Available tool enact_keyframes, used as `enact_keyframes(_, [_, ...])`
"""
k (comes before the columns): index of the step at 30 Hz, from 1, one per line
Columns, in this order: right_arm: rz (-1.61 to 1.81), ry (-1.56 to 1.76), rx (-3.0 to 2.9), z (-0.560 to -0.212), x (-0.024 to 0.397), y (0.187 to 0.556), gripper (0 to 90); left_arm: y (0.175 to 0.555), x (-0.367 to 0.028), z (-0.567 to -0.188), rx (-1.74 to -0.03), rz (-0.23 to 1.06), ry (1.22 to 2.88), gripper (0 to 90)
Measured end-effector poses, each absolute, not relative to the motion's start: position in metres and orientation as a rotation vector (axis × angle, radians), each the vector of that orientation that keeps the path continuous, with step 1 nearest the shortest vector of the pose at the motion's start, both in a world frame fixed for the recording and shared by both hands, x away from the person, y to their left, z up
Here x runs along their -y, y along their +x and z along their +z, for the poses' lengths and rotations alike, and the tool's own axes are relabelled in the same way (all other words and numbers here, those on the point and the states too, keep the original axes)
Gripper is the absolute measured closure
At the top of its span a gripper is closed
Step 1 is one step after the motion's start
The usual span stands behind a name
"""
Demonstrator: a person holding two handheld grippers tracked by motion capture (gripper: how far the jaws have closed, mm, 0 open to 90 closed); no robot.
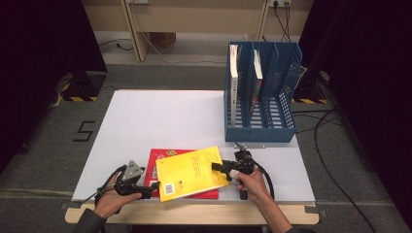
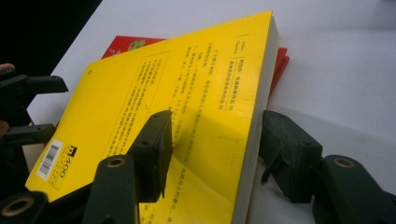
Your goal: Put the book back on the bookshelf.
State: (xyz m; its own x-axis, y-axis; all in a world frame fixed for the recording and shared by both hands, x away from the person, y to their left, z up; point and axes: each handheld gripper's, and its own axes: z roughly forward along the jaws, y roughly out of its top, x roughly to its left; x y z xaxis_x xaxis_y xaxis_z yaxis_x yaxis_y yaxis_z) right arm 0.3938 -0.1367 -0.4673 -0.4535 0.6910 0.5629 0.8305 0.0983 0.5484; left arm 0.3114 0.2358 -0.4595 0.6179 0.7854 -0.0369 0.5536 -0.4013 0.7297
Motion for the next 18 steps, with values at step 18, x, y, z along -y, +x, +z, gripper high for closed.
enact_keyframes(18, [-1.374, -1.362, 2.188, -0.421, 0.131, 0.411, 53.9, 0.314, -0.236, -0.462, -1.079, 0.458, 2.121, 4.3])
